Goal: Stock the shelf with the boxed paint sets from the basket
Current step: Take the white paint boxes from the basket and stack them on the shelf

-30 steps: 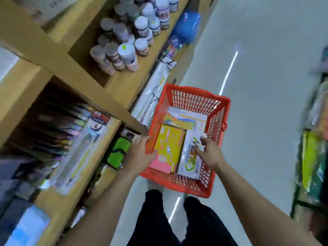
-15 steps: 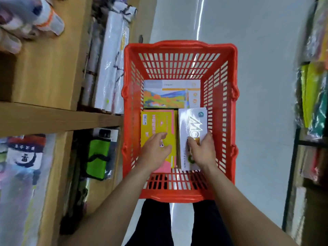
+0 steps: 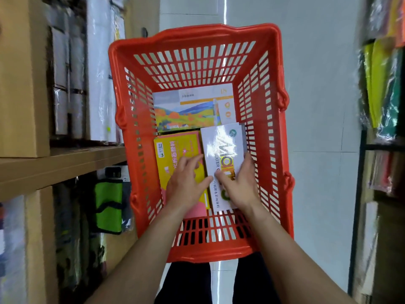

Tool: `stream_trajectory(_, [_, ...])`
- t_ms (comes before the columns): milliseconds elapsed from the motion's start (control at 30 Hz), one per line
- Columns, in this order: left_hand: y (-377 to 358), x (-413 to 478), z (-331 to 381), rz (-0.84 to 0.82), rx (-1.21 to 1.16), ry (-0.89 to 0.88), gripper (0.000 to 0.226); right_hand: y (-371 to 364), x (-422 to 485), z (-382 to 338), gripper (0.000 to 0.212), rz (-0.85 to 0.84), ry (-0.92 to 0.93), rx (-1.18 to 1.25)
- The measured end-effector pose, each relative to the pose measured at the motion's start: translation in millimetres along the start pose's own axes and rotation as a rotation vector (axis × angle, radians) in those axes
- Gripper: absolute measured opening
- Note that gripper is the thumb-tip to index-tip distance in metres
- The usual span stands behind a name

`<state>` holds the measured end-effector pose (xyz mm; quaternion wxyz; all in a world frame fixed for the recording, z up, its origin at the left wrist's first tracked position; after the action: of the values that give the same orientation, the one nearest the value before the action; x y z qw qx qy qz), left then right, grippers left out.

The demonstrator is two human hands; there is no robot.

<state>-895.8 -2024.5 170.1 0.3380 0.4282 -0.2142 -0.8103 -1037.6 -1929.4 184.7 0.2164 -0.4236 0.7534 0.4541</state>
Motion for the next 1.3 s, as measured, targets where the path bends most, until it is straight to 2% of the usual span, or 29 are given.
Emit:
stream_trajectory(167, [-1, -4, -7, 0.003, -0.066, 0.001, 0.082, 3, 8, 8, 0.081, 0.022, -0.070, 0.038])
stream_trajectory(367, [0, -3, -9, 0.001, -0.086, -0.022, 0.080, 2, 15, 20, 0.096, -0.047, -0.077, 0.056])
stream_trajectory(533, [2, -1, -10, 0.002, -0.082, -0.028, 0.079, 8, 22, 5, 0.080, 0.001, -0.065, 0.056])
stream_trajectory(633, [2, -1, -11, 0.002, -0.087, -0.025, 0.079, 6, 22, 6, 0.083, 0.007, -0.029, 0.072])
stream_trajectory(700, [1, -1, -10, 0.006, -0.080, -0.030, 0.080, 5, 22, 12, 0.082, -0.023, -0.038, 0.141])
stream_trajectory(800, [0, -2, -10, 0.006, -0.080, -0.032, 0.079, 8, 26, 17, 0.069, -0.037, -0.055, 0.229])
stream_trajectory(933, [-1, -2, -8, 0.020, -0.069, -0.022, 0.079, 4, 25, 18, 0.083, -0.087, -0.044, 0.231])
stream_trajectory(1100, [-2, -1, -8, 0.033, -0.067, -0.027, 0.078, 3, 30, 19, 0.090, -0.079, -0.041, 0.237])
stream_trajectory(1300, [-1, -1, -10, 0.051, -0.083, -0.025, 0.078, 7, 32, 15, 0.079, -0.044, -0.062, 0.259])
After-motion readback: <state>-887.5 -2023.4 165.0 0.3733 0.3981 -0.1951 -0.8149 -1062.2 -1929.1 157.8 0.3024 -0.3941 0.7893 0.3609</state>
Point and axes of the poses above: each hand's wrist, its own x-axis towards the middle knuckle, its own y-axis out of the back of the hand, z = x × y, the point moved 4 cm from there along x, towards the middle knuckle, and after that the axes turned 2 degrees about y, right-handed, at the moved point
